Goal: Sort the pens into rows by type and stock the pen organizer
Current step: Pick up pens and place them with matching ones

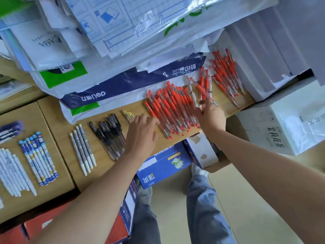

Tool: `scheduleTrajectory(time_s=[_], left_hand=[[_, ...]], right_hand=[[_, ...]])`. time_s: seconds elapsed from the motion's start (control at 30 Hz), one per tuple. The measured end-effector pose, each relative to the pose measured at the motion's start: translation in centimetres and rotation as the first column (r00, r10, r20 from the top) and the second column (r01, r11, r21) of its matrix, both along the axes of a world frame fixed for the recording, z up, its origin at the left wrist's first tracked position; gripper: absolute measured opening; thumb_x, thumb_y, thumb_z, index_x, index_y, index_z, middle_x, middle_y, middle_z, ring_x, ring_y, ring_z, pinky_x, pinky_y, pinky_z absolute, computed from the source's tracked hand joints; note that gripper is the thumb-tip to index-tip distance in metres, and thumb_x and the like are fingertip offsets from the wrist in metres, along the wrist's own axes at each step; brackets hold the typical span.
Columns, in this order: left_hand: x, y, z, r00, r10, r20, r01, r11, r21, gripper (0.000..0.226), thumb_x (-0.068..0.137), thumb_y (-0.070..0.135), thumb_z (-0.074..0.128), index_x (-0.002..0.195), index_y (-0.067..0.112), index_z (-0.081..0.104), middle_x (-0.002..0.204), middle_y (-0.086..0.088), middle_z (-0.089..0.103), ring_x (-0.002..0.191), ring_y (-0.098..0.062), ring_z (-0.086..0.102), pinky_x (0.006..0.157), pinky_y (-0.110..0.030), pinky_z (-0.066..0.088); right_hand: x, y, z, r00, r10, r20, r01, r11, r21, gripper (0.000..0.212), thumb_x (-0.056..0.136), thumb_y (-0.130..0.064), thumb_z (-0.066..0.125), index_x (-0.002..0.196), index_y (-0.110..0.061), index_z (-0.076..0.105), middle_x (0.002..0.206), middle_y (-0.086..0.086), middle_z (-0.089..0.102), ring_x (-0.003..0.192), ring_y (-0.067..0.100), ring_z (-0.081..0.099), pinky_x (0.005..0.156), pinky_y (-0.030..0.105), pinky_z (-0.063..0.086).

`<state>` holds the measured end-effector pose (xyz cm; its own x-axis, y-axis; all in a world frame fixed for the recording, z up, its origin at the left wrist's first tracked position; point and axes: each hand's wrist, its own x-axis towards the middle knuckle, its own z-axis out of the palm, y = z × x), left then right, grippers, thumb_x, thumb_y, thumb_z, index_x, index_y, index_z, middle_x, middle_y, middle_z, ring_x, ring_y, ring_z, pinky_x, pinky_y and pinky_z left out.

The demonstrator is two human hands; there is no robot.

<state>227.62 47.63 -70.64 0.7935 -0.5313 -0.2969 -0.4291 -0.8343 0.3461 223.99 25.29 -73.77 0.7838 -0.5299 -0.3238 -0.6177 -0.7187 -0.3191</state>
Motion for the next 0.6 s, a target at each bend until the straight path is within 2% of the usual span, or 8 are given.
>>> scheduleTrajectory(time_s=[0.1, 0.2, 0.3, 0.4, 0.5, 0.53, 0.6], left_hand=[[0.1, -2.8, -0.5, 1.000, 0.019, -0.020, -0.020, 0.999, -0.033, 0.034, 0.088, 0.012, 0.054, 0.121, 0.021, 0.055, 0.114, -0.002, 0.055, 0.107, -0.023, 0.048, 0.091, -0.035, 0.044], [0.0, -5.1, -1.0, 0.997, 0.072, -0.030, -0.073, 0.996, -0.050, 0.033, 0.087, 0.011, 0.055, 0.119, 0.019, 0.057, 0.113, -0.003, 0.056, 0.108, -0.024, 0.049, 0.093, -0.036, 0.043], [-0.1, -6.7, -1.1, 0.993, 0.116, -0.032, -0.117, 0.992, -0.038, 0.031, 0.086, 0.009, 0.055, 0.116, 0.018, 0.060, 0.111, -0.004, 0.056, 0.106, -0.025, 0.050, 0.091, -0.035, 0.043], [0.1, -8.1, -0.7, 0.985, 0.161, -0.068, -0.165, 0.985, -0.057, 0.024, 0.089, 0.010, 0.054, 0.111, 0.018, 0.062, 0.104, 0.000, 0.057, 0.100, -0.020, 0.052, 0.084, -0.032, 0.045], [0.6, -10.0, -0.2, 0.928, 0.289, -0.237, -0.325, 0.936, -0.132, 0.018, 0.096, 0.016, 0.049, 0.107, 0.019, 0.063, 0.095, 0.006, 0.062, 0.079, -0.013, 0.056, 0.069, -0.029, 0.047], [0.9, -10.9, -0.1, 0.878, 0.349, -0.327, -0.414, 0.897, -0.154, 0.019, 0.098, 0.020, 0.047, 0.107, 0.018, 0.063, 0.095, 0.006, 0.064, 0.076, -0.013, 0.059, 0.068, -0.030, 0.048], [1.6, -12.8, 0.3, 0.722, 0.429, -0.543, -0.588, 0.794, -0.155, 0.028, 0.100, 0.032, 0.043, 0.111, 0.016, 0.063, 0.099, 0.005, 0.066, 0.085, -0.018, 0.064, 0.077, -0.033, 0.050]], right_hand=[[1.2, -1.4, -0.8, 0.997, 0.058, -0.055, -0.059, 0.998, -0.014, 0.034, 0.097, -0.028, 0.052, 0.124, -0.008, 0.049, 0.091, 0.007, 0.064, 0.077, 0.029, 0.059, 0.061, 0.033, 0.045], [1.8, -2.2, -0.9, 0.991, 0.110, -0.080, -0.111, 0.994, -0.008, 0.027, 0.096, -0.025, 0.051, 0.115, -0.007, 0.054, 0.094, 0.013, 0.065, 0.082, 0.033, 0.062, 0.067, 0.039, 0.053], [2.3, -3.0, -0.3, 0.985, 0.155, -0.082, -0.149, 0.986, 0.072, 0.026, 0.091, -0.030, 0.058, 0.101, -0.006, 0.059, 0.083, 0.012, 0.063, 0.076, 0.031, 0.062, 0.064, 0.038, 0.054], [2.9, -3.9, 0.4, 0.980, 0.174, -0.097, -0.159, 0.977, 0.141, 0.025, 0.081, -0.030, 0.065, 0.073, -0.008, 0.056, 0.059, 0.003, 0.053, 0.058, 0.022, 0.055, 0.050, 0.030, 0.046], [3.2, -5.0, 1.4, 0.995, 0.089, -0.055, -0.073, 0.964, 0.254, 0.028, 0.075, -0.028, 0.065, 0.063, -0.002, 0.059, 0.054, 0.008, 0.056, 0.052, 0.021, 0.053, 0.049, 0.029, 0.045], [3.1, -5.4, 2.0, 0.996, 0.074, -0.052, -0.054, 0.950, 0.309, 0.028, 0.075, -0.028, 0.065, 0.067, -0.002, 0.062, 0.058, 0.010, 0.061, 0.056, 0.021, 0.057, 0.053, 0.030, 0.050], [2.9, -6.1, 3.2, 0.986, 0.139, -0.094, -0.083, 0.891, 0.446, 0.027, 0.079, -0.032, 0.063, 0.076, -0.005, 0.065, 0.067, 0.007, 0.067, 0.062, 0.018, 0.063, 0.059, 0.030, 0.055]])
